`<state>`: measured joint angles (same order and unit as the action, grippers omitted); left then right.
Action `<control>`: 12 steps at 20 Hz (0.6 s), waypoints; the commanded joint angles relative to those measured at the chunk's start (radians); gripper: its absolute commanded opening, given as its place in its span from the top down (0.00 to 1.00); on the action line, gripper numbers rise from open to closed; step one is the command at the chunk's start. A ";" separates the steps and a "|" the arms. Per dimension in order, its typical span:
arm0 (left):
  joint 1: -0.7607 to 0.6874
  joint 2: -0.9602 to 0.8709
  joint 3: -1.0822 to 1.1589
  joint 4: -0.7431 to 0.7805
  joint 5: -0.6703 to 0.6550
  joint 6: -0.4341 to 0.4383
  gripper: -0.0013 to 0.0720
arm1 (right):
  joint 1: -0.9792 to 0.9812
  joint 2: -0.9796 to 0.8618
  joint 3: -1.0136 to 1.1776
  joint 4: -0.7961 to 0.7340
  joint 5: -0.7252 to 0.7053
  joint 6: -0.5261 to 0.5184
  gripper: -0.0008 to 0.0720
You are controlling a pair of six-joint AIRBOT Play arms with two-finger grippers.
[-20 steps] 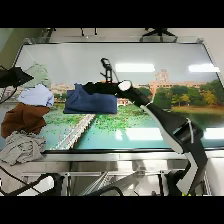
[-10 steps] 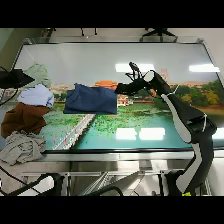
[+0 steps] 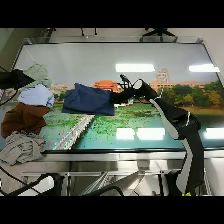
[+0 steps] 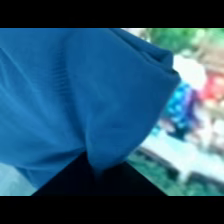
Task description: Fold the shirts.
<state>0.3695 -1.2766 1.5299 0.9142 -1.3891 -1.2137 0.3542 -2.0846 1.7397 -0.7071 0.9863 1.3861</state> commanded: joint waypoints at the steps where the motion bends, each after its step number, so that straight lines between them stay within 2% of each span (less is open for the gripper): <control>1: 0.001 0.000 0.000 0.002 -0.012 0.002 0.97 | 0.005 0.020 0.071 0.114 -0.006 -0.052 0.96; 3: 0.001 0.000 -0.001 0.003 -0.026 0.002 0.97 | -0.027 0.083 0.111 0.050 0.002 -0.031 0.96; 4: 0.001 0.000 -0.001 0.003 -0.026 0.002 0.97 | -0.054 0.124 0.128 -0.026 0.008 0.013 0.96; 8: 0.001 0.000 -0.001 0.003 -0.026 0.002 0.97 | -0.237 0.337 0.150 -0.504 0.119 0.279 0.96; 10: 0.001 0.000 -0.001 0.002 -0.026 0.001 0.97 | -0.371 0.439 0.150 -0.647 0.211 0.338 0.96; 12: 0.001 0.000 -0.001 0.002 -0.026 0.001 0.97 | -0.523 0.515 0.150 -0.715 0.299 0.354 0.96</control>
<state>0.3695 -1.2770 1.5295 0.9157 -1.4143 -1.2114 0.0036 -1.6840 1.8851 -1.2129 1.1553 1.6508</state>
